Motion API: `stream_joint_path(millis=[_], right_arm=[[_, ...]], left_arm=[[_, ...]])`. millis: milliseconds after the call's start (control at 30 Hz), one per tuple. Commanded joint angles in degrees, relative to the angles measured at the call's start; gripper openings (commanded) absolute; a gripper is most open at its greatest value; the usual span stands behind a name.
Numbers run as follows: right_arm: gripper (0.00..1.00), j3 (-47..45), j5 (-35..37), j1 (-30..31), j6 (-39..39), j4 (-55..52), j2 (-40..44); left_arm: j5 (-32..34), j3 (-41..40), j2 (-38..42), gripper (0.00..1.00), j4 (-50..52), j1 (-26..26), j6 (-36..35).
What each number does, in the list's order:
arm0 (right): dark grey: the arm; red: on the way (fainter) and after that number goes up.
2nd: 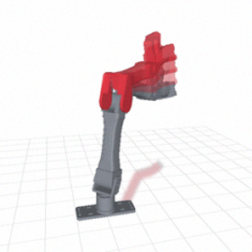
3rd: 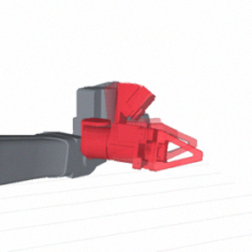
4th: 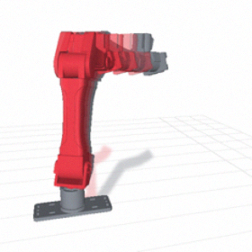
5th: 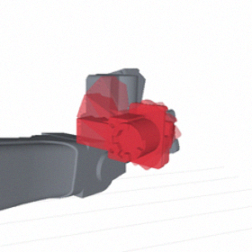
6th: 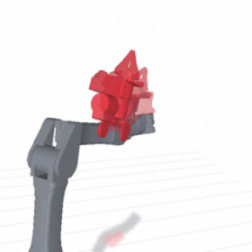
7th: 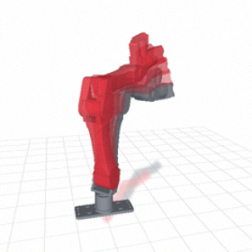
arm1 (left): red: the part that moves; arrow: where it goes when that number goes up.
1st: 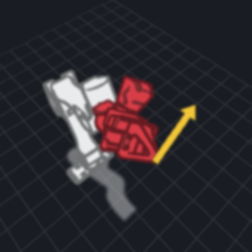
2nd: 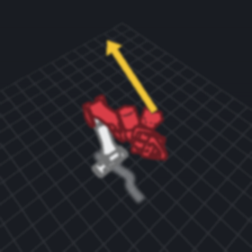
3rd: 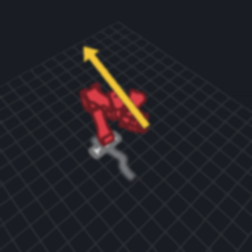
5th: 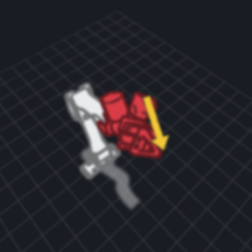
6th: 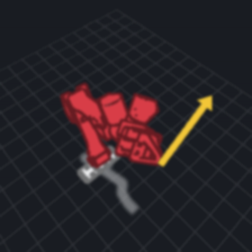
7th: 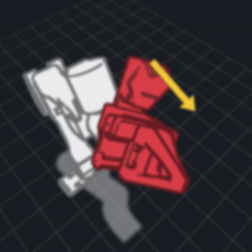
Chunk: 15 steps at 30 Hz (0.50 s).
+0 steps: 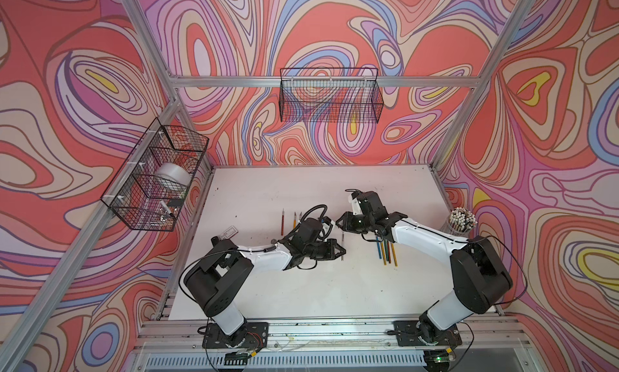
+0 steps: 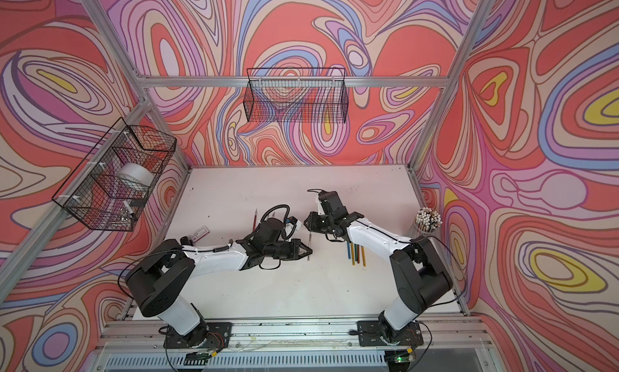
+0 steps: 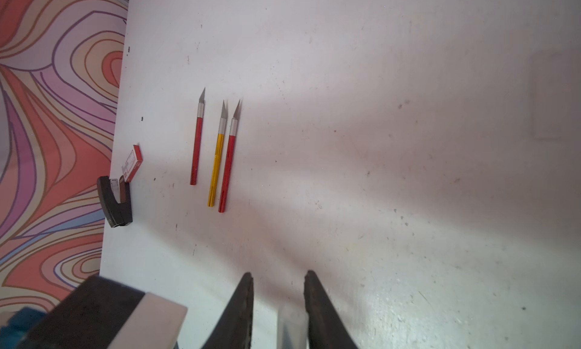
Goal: Remove protective caps from carving knives
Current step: Remove the protective sleeve from the carving knife.
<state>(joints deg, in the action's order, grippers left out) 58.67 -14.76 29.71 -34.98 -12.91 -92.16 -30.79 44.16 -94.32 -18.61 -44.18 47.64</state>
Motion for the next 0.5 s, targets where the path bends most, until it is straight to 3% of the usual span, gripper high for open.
stream_joint_path(millis=[0,467], right_arm=[[0.25,2.0,2.8,0.5,-0.5,-1.8,-1.1],[0.12,2.9,4.7,1.6,-3.4,-0.7,-1.4]], left_arm=[[1.8,1.6,2.1,0.02,3.0,-0.4,-2.2],[3.9,2.4,1.5,0.02,5.4,-1.6,-3.4]])
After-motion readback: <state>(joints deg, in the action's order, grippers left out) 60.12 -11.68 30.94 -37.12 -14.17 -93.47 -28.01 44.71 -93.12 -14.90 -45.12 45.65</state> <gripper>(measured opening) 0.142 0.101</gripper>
